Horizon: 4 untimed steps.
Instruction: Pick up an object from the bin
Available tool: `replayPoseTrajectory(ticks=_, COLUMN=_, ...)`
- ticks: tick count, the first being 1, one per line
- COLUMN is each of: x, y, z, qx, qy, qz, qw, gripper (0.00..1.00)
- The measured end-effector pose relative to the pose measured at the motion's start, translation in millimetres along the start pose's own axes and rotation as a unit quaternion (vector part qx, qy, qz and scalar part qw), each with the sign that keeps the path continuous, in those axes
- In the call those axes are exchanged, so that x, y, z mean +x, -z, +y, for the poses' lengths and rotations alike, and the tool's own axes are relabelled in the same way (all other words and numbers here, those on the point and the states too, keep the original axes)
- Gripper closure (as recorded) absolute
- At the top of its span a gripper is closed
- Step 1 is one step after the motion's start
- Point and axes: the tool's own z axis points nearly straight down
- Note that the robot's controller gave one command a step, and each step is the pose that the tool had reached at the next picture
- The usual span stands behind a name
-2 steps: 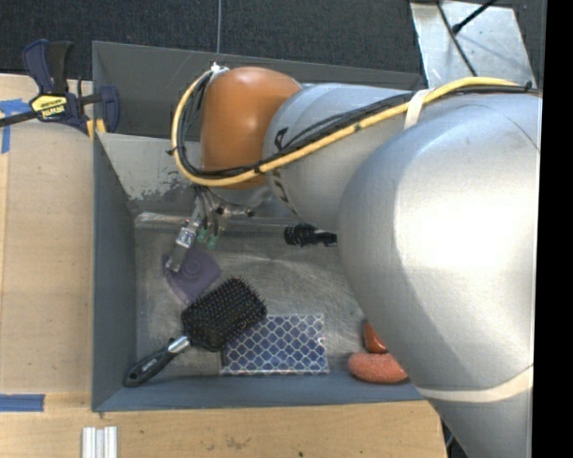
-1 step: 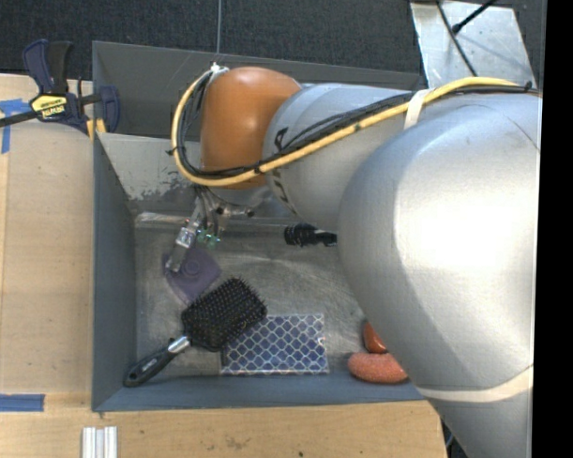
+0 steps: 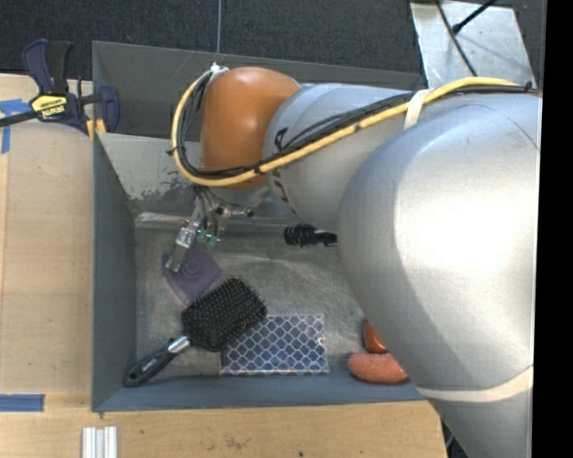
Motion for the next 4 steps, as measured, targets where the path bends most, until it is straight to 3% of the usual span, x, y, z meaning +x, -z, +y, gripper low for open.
replayPoseTrajectory(ticks=4, x=0.1, y=0.0, z=0.1, qx=0.000, qy=0.000, qz=0.0000, qw=1.0000, gripper=0.00)
